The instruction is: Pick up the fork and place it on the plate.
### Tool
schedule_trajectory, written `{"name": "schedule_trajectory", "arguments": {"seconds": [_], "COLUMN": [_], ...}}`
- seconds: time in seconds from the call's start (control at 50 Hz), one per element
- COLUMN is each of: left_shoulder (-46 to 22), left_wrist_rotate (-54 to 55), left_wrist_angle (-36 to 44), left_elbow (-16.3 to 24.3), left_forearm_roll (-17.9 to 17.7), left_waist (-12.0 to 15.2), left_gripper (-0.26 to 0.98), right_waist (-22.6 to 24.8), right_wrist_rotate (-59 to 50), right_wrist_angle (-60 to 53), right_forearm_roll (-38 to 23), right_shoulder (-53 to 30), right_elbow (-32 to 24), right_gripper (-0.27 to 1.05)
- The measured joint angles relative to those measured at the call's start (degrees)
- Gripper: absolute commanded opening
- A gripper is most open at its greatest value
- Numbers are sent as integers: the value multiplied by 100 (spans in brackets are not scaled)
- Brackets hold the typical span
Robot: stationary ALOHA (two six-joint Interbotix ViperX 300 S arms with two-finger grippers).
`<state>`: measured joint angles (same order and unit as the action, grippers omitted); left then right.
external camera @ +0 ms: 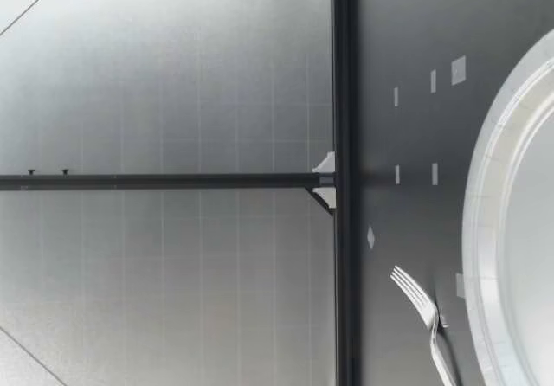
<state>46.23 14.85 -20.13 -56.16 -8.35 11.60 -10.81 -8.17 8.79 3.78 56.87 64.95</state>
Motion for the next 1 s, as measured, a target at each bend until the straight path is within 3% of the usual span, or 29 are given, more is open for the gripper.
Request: {"name": "schedule_trajectory", "arguments": {"seconds": [0.16,0.26,0.46,0.52,0.6,0.76,0.86,0.9,1.0], "left_shoulder": [-475,-791,-1441,-2065,-2364,-3384,-3560,-3823,-4008], "left_wrist_rotate": [176,149,158,123,123,132,158,132,97], "left_wrist_angle": [-18,-18,-18,-44,-44,18,26,53,105], "left_elbow": [-97,-88,-26,105,185,483,527,580,615], "left_forearm_roll": [0,9,53,97,176,668,773,896,1011], "left_waist": [0,0,79,149,193,448,536,738,932], "left_gripper": [3,13,39,50,59,58,58,58,58], "right_waist": [-88,-88,-88,-88,-88,-79,-79,-79,-79], "right_wrist_rotate": [-88,-281,-624,-633,-633,-650,-694,-712,-756], "right_wrist_angle": [105,62,-88,-141,-264,-369,-387,-387,-431], "right_forearm_roll": [0,0,9,0,9,0,9,9,0], "right_shoulder": [79,97,-62,-114,-149,-149,-141,-149,-141], "right_elbow": [62,202,404,431,483,545,598,615,668], "right_gripper": [30,42,44,44,44,44,44,44,44]}}
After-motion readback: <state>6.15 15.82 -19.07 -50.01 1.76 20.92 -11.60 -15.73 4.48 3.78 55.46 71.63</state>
